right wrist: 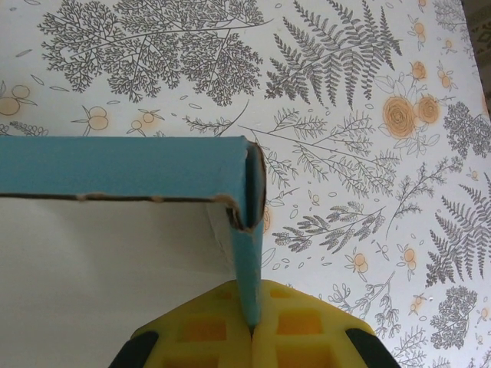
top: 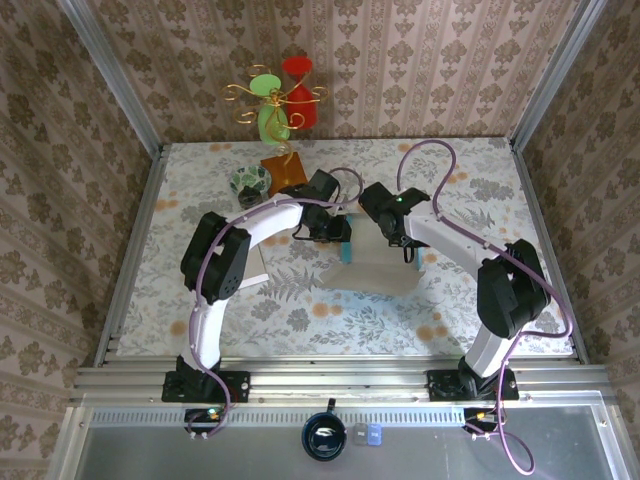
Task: Fold the paper box
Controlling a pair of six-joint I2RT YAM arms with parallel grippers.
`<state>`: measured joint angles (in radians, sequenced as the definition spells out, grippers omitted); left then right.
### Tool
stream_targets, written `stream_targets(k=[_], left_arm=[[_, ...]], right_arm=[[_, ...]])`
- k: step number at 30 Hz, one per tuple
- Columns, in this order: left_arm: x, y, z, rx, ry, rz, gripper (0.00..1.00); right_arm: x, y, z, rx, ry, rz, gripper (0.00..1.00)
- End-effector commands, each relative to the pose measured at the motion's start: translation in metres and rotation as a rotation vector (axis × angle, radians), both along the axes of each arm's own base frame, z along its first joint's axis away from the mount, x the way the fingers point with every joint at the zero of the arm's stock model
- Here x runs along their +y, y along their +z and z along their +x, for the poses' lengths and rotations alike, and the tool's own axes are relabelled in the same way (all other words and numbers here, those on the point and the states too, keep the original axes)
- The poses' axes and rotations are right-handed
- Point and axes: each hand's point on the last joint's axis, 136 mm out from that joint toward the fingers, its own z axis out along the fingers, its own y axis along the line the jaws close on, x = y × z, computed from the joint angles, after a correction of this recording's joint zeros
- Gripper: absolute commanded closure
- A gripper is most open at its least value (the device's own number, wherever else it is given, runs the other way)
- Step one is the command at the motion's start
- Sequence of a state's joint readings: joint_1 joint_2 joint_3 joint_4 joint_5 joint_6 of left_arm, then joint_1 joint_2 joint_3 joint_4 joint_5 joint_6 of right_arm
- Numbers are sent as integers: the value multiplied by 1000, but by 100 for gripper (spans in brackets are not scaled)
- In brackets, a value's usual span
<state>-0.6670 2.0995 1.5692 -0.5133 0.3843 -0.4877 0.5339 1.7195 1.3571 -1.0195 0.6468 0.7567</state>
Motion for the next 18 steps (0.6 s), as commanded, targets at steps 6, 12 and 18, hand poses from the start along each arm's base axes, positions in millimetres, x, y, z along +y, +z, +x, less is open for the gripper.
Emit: stream_targets(k=[6,12,18], left_arm=[[12,-29,-7,48,34,87,76],[8,-31,-7,46,25,99,74],[4,-30,-6,39,20,99,75]], right_arm=[[-8,1,0,-32,-43,-45,100],[-7,1,-1,-32,-42,-44,100],[-6,1,-2,-30,-41,-44,100]])
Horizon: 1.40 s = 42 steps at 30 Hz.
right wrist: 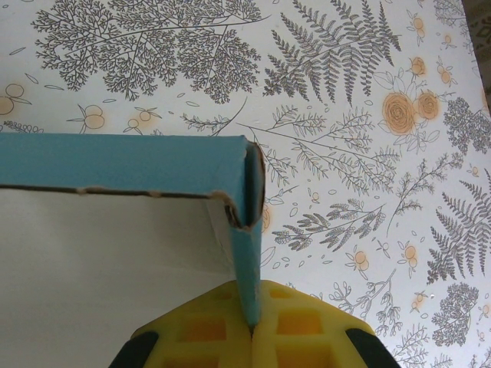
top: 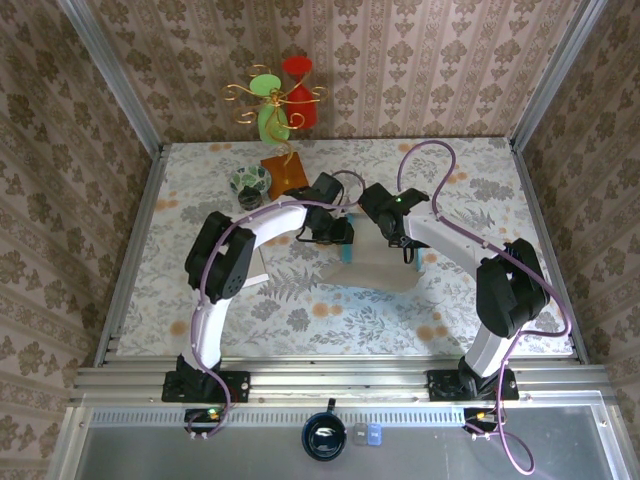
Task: Fold the paper box
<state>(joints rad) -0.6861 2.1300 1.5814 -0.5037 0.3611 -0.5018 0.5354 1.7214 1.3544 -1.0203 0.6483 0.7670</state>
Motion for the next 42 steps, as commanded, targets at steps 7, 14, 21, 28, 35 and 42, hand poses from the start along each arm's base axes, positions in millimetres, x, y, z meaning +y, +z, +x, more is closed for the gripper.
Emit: stream_targets(k=[7,14,21,28,35,42], left_arm=[[14,-20,-9,16,8,178,81],[34,-18,-18,-50,40,383,82],[39,-19,-16,-90,48,449,83],[35,-19,-15,-128,57,478,99],[33,-21,-20,-141,78,488,100],[30,-12,-18,-156,67,468,90]], right_arm=[[-6,3,-1,-30,-36,-50,100],[-6,-1,-4,-21,-44,-59,100],[-5,-3,-4,-19,-45,-56,100],[-3,-4,-4,-17,-48,-50,100],[-2,-7,-4,-11,-49,-52,100],[-1,-9,-6,-7,-53,-51,100]])
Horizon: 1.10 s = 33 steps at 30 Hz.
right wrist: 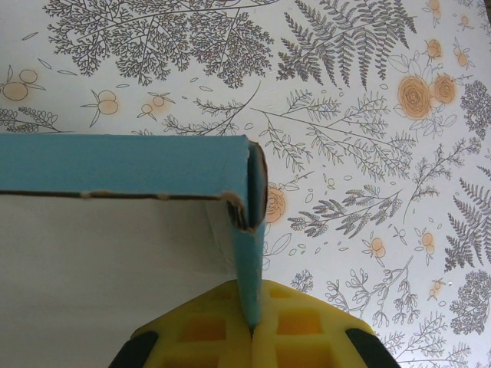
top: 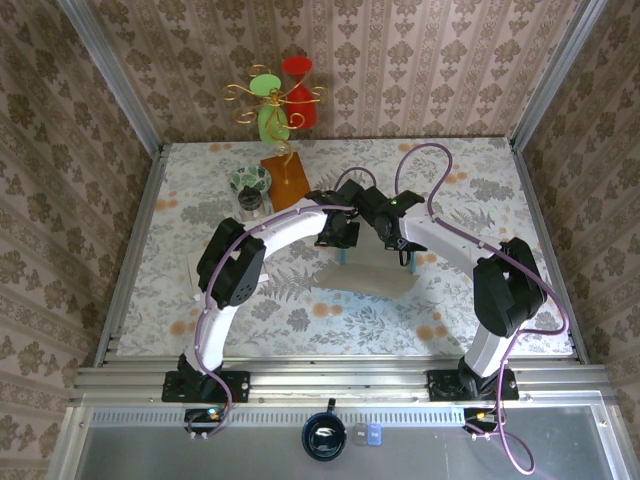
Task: Fold the paper box
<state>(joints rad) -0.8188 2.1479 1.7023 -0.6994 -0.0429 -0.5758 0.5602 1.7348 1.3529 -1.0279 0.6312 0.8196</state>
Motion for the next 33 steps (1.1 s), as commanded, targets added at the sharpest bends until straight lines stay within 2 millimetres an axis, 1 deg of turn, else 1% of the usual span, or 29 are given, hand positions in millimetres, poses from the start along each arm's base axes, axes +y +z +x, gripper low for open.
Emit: stream_targets(k=[1,3,5,6,10,11,14,17,18,21,23,29,33], left_arm=[[22,-13,-11,2,-11,145,86],[23,-6,-7,-13,-9,127,83],[21,-4,-6,-13,-12,108,83],[20,-5,-5,-10,-14,99,84],[19,-10,-8,4,-22,106,94],[20,-11,-8,2,-21,115,100],[23,-9,-8,-21,-12,125,100],[19,-2,-7,-35,-6,98,100],[18,2,-6,-39,-8,89,96],[13,18,-5,-50,-21,54,69],[9,28,-6,-46,-28,24,56],[-3,56,-10,-23,-34,-119,53],[-12,69,-11,-10,-49,-213,51]], right_arm=[[-10,-2,-2,-10,-37,-73,100],[-11,-2,-2,-8,-37,-74,100],[-10,-2,-2,-9,-37,-71,100],[-10,-2,-2,-11,-37,-70,100],[-9,-2,-2,-8,-36,-68,100],[-9,-2,-1,-9,-36,-67,100],[-9,-4,-2,-1,-38,-68,100],[-9,-9,-4,11,-41,-70,100],[-10,-11,-5,18,-41,-72,100],[-12,-17,-8,32,-46,-76,100],[-14,-20,-9,44,-53,-74,100],[-20,-30,-11,72,-79,-54,100],[-24,-37,-12,93,-96,-43,100]])
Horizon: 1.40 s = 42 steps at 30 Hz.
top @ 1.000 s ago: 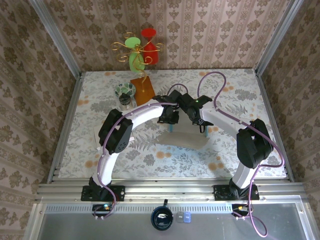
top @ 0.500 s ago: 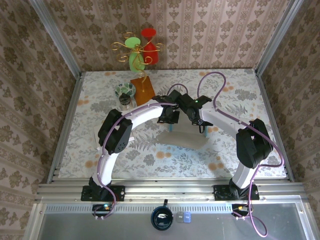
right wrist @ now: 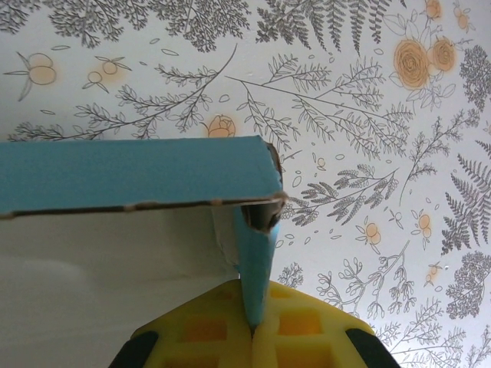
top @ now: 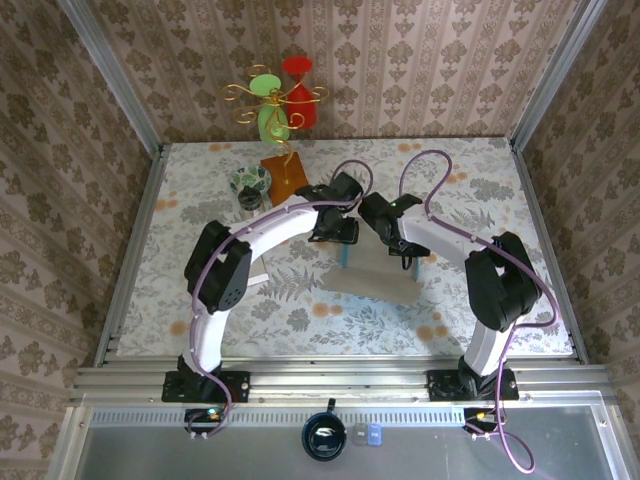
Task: Fold the paper box
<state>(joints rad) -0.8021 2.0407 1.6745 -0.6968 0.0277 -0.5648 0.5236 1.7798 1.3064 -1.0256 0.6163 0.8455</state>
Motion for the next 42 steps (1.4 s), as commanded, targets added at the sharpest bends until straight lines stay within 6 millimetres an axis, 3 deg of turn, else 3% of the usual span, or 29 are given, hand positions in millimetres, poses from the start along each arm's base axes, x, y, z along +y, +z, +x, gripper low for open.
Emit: stream_targets(k=[1,6,13,18,22,27,31,42], left_arm=[[-12,31,-7,1,-34,-128,51],[-6,51,-2,-29,-15,-170,52],[32,81,14,-71,67,-205,54],[55,74,10,-25,97,-208,55],[64,57,-5,40,86,-200,57],[55,33,-31,146,42,-219,57],[36,18,-46,194,1,-236,57],[-18,-1,-55,281,-59,-328,59]], right_arm=[[-8,-12,-4,25,-44,-17,100],[-15,-20,-6,44,-86,8,100],[-46,-44,-19,111,-280,119,100],[-70,-54,-30,128,-499,238,100],[-78,-62,-39,155,-685,316,100],[-72,-71,-49,198,-896,415,100],[-57,-73,-57,247,-1038,467,100],[-17,-93,-85,357,-1284,561,100]])
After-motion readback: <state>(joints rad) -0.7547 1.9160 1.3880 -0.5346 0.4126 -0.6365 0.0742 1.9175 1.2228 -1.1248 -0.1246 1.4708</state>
